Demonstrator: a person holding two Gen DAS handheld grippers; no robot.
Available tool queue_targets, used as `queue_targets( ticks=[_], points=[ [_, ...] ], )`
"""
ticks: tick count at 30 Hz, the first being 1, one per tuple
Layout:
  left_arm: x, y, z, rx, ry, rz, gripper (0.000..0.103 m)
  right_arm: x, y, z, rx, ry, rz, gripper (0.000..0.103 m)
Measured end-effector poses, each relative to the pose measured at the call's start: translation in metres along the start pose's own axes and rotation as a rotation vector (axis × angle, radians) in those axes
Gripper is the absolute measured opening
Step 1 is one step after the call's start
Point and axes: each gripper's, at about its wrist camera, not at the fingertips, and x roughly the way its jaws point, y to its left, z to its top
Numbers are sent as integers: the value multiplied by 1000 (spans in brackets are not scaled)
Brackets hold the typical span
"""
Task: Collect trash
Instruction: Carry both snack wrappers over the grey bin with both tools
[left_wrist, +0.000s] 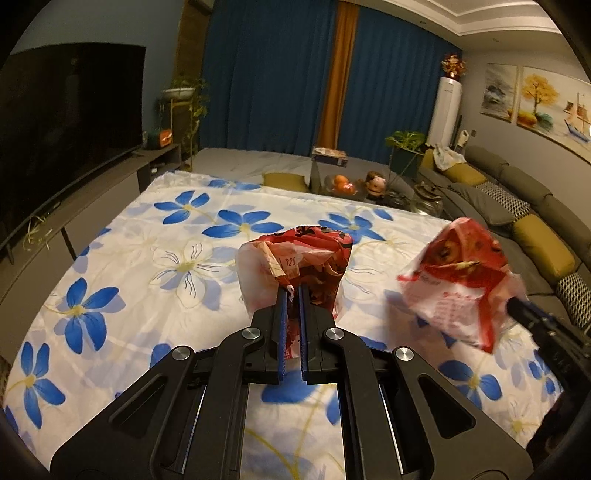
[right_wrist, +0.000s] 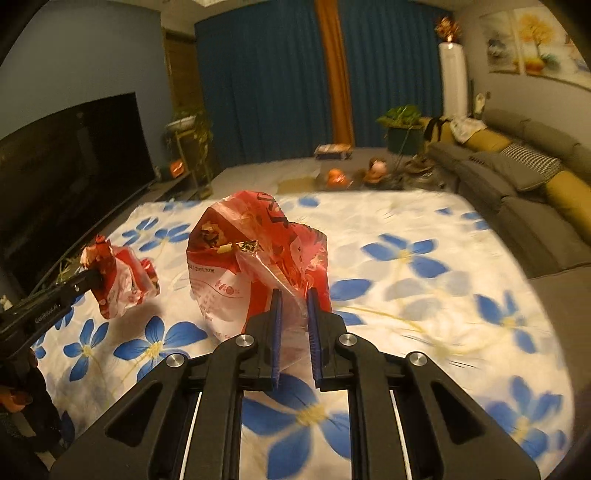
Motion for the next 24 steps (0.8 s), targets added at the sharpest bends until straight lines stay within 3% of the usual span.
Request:
queue_targets(
  ticks=[11,17,24],
  points=[
    [-67,-59,-19,76,-38,-99,5,-122,-50,-23,66,-135,-113,14],
    [-107,-118,-34,160,-60,-194,5,-175,-72,-38,87,-194,-173,14],
    [-143,-204,-54,249,-63,-346,5,-226,-124,-66,169,-238,-285,14]
  ],
)
